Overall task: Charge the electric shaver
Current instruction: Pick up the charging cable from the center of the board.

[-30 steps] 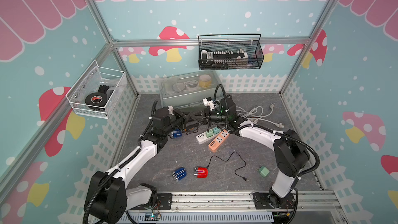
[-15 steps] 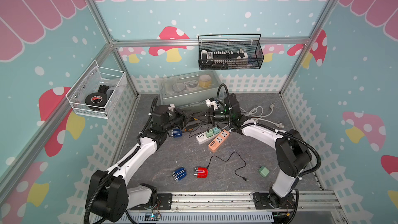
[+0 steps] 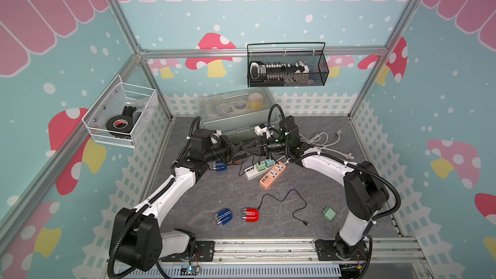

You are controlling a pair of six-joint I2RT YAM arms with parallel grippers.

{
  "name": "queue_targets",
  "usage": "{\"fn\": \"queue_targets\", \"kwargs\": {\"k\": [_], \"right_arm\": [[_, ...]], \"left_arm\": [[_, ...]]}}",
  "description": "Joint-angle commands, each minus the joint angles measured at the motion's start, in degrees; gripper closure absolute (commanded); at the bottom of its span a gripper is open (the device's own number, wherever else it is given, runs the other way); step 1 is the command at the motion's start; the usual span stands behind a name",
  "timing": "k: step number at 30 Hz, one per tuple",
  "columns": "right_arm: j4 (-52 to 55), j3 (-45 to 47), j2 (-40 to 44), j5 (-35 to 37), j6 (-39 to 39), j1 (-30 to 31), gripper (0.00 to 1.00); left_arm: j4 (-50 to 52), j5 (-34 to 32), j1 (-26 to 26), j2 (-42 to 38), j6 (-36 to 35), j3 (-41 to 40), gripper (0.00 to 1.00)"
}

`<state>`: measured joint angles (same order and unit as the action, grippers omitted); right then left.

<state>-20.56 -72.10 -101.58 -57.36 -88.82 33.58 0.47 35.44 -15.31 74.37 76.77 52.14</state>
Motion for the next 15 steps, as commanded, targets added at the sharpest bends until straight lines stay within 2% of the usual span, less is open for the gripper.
{"fn": "queue_targets", "kwargs": {"k": [1,11,14,15], "right_arm": [[-2.97,-0.79,0.59,-1.13,-0.83,-0.83,1.00],[-3.68,0.44,0.15,-0.77,-0.97,-0.96,1.00],[-6.88,1.28,-0.02,0.41,-3.22,-0.95,1.00],[-9.18,1.66,-0.24,1.10,-4.81,-0.92,0.96]], "left_arm": [[2.39,0.21,0.59,-0.48,-1.89,0.95,0.93],[1.28,0.09,0.81,-0.27,-0.72,0.44,1.00],[-0.18,-0.94,0.60,-0.71,0.59,-0.18,1.00],[-0.51,-1.76,0.32,-0.98,1.01,-0.43,1.00]]}}
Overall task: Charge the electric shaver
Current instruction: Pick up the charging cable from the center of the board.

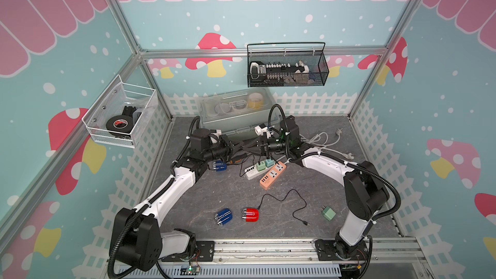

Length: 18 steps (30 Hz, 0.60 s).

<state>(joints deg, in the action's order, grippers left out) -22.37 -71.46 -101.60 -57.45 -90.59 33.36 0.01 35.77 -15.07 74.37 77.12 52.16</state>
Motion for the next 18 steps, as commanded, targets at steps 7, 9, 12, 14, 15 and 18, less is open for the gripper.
{"fn": "queue_targets", "kwargs": {"k": [7,9,12,14,15,18], "right_arm": [[-17.92,2.85,-1.26,5.90,-13.17,0.29,0.67],[-17.90,3.74,-0.73,6.73,-13.93,0.67,0.64],[-18.10,5.94,0.06,7.97,-14.96,0.79,0.65],[-18.05,6.82,0.44,8.49,-15.28,0.82,0.66],[-18.15,7.04,0.37,8.71,-15.61,0.80,0.67],[-18.00,6.87,0.03,8.84,-16.15,1.16,0.68]], "left_arm": [[-1.85,-9.53,-2.87,-2.03,2.47,-1.79,1.00],[-2.46,-11.05,-3.06,-2.37,2.89,-2.15,1.00],[-2.79,-12.86,-3.10,-3.01,2.93,-2.60,1.00],[-3.16,-13.18,-3.07,-2.96,2.99,-2.59,1.00],[-3.44,-13.35,-3.12,-2.76,3.08,-2.66,1.00],[-4.54,-13.70,-3.29,-2.35,3.56,-2.94,1.00]]}}
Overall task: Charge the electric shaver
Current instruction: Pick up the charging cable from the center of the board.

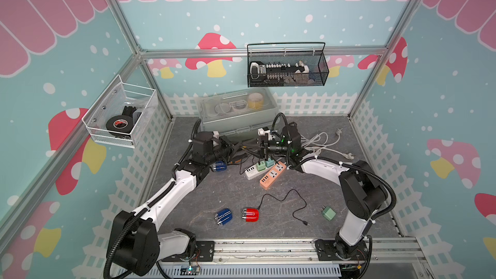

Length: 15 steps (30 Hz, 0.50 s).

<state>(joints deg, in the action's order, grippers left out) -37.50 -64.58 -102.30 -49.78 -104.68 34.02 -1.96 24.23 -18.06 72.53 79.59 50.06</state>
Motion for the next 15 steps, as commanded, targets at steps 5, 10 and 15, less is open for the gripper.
{"fn": "queue_targets", "kwargs": {"k": [5,10,15], "right_arm": [[-5.30,-0.23,-0.46,2.65,-4.14,1.50,0.68],[-6.37,-1.23,-1.54,3.71,-5.18,1.67,0.74],[-7.24,-1.09,-2.14,4.49,-6.22,1.72,0.82]], "left_arm": [[-4.37,-2.26,-0.91,0.55,1.68,-1.11,1.00],[-4.87,-2.44,-1.36,0.76,1.74,-1.46,1.00],[-4.88,-2.63,-1.62,0.72,1.71,-1.37,1.00]]}}
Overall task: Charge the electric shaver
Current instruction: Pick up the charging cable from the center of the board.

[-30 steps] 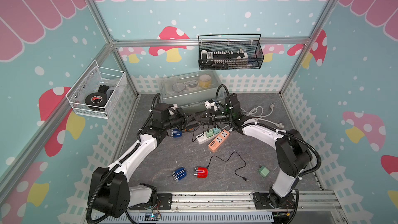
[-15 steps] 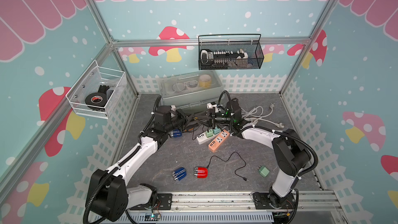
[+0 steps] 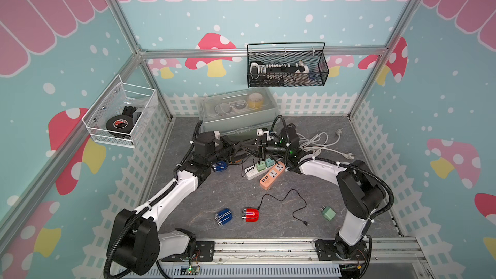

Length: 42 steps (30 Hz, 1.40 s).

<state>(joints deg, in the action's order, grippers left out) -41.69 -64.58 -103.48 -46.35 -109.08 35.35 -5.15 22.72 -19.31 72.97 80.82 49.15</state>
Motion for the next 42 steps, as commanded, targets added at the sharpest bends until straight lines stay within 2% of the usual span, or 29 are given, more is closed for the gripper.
{"fn": "queue_targets", "kwargs": {"k": [1,5,13,17,19,32,35,38,39,40,42], "right_arm": [[-3.50,-1.00,-1.06,1.21,-2.06,0.41,0.83],[-4.00,-0.90,-1.42,1.69,-2.67,0.36,0.88],[-5.41,-1.17,-1.99,2.16,-4.45,0.45,0.88],[-5.42,-0.86,-1.60,1.88,-4.76,0.90,0.82],[-5.42,-0.32,-1.37,1.79,-4.87,1.24,0.82],[-5.51,0.54,-1.81,2.40,-5.13,1.44,0.94],[-5.51,0.69,-1.90,2.48,-5.11,1.41,1.00],[-5.12,1.01,-1.73,2.76,-4.11,1.28,1.00],[-5.00,1.11,-1.64,2.79,-3.65,1.11,1.00],[-4.60,1.03,-1.48,2.51,-2.81,0.88,1.00],[-2.43,0.86,-0.96,1.52,0.01,0.30,1.00]], "left_arm": [[-1.69,-1.16,-0.38,0.30,0.53,-0.49,1.00],[-1.85,-1.20,-0.63,0.28,0.53,-0.62,1.00],[-2.37,-1.46,-1.35,0.76,0.50,-0.87,1.00],[-2.71,-1.63,-1.34,1.19,0.54,-1.07,1.00],[-2.98,-1.63,-1.34,1.68,0.49,-0.98,1.00],[-3.47,-1.59,-1.70,2.41,0.31,-0.47,1.00],[-3.49,-1.51,-1.70,2.17,0.31,-0.46,1.00],[-2.50,-1.42,-1.70,1.64,0.38,-0.15,1.00],[-1.35,-1.29,-1.72,1.30,0.19,0.13,0.92],[0.89,-1.71,-1.70,0.83,-0.22,0.67,0.78],[9.10,-4.42,-1.70,-1.25,-1.26,2.25,0.60]]}}
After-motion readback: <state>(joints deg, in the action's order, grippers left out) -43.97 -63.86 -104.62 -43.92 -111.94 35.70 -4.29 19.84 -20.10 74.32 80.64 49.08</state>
